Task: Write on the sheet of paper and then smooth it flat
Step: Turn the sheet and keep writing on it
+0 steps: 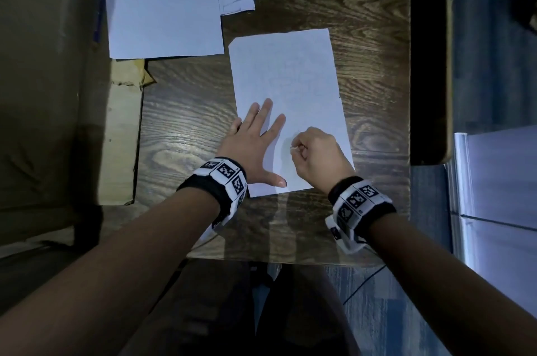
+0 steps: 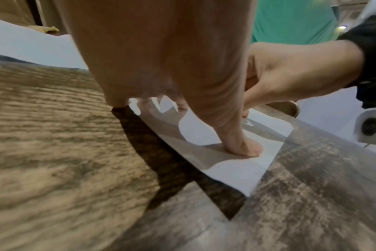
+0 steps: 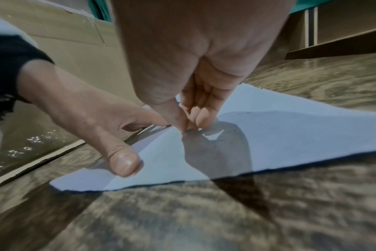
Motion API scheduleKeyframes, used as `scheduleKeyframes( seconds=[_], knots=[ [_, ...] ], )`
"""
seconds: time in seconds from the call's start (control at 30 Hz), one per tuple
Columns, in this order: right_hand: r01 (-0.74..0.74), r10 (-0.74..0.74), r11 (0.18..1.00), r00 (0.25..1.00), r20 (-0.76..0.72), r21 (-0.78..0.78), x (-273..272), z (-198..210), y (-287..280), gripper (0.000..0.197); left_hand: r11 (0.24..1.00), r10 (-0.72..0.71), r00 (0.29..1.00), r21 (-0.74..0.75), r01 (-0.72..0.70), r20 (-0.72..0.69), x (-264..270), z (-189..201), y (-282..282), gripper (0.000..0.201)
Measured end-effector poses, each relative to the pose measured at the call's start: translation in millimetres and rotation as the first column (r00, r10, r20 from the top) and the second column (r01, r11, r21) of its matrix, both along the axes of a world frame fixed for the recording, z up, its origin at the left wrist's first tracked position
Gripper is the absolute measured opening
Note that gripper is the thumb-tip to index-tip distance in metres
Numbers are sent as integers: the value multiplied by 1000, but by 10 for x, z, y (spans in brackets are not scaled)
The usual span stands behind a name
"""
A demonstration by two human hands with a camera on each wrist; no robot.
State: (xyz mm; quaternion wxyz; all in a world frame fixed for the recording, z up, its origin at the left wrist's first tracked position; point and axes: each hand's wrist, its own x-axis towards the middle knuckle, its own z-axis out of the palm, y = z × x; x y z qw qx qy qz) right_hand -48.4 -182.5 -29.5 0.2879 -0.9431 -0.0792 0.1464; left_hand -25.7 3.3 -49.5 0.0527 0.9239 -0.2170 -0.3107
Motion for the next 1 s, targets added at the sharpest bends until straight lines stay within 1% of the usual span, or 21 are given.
scheduleKeyframes(
  seconds=[0.07,0.17,0.2,0.23,0.33,0.37,0.43,0.5,0.57,0.6,0.7,0.73,0.8,0.87,0.93,1.0],
  knots=[
    [14,-14,1000,1000,-15,13,-136,-6,0,11,1000,-6,1000,5,6,2,-6,4,2,141],
    [-88,91,996,991,-94,31,-460,66,-21,10,1000,-18,1000,23,17,17,-9,25,-14,140],
    [-110,112,994,988,-105,31,-453,83,-28,11,999,-19,1000,28,19,21,-7,35,-23,140],
    [-106,107,994,990,-94,18,-361,92,-13,13,999,-19,1000,31,18,23,-1,42,-26,139],
    [-7,7,1000,1000,-3,-16,5,40,60,15,999,-22,1000,43,21,19,0,60,-39,139],
    [13,-13,1000,1000,11,-13,34,15,71,14,998,-22,1000,53,22,18,-6,68,-47,140],
    [-1,1,1000,1000,2,-11,-130,-3,66,12,996,-33,999,81,32,17,-7,89,-79,140],
    [-62,62,998,997,-41,-7,-395,48,34,10,992,-57,998,110,54,24,6,111,-114,138],
    [-113,112,993,991,-71,-16,-401,82,7,10,990,-77,997,117,73,26,20,129,-131,134],
    [-110,108,993,992,-61,-31,-293,79,21,12,991,-79,997,114,76,24,21,135,-133,133],
    [-15,16,998,1000,18,-60,-25,37,87,14,992,-71,997,105,69,16,21,132,-136,132],
    [14,-12,998,1000,28,-57,-47,17,94,13,992,-70,997,108,68,15,20,131,-138,133],
    [37,-37,998,999,-3,-43,-255,25,100,11,990,-76,997,123,73,18,13,131,-156,134],
    [-15,12,999,998,-66,-37,-450,102,93,10,988,-80,996,137,76,27,15,134,-156,135],
    [-75,68,995,993,-96,-70,-292,131,85,15,988,-79,997,132,75,25,20,145,-155,134],
    [-52,47,993,998,-52,-105,21,114,96,17,990,-77,997,119,74,13,21,155,-160,133]
  ],
)
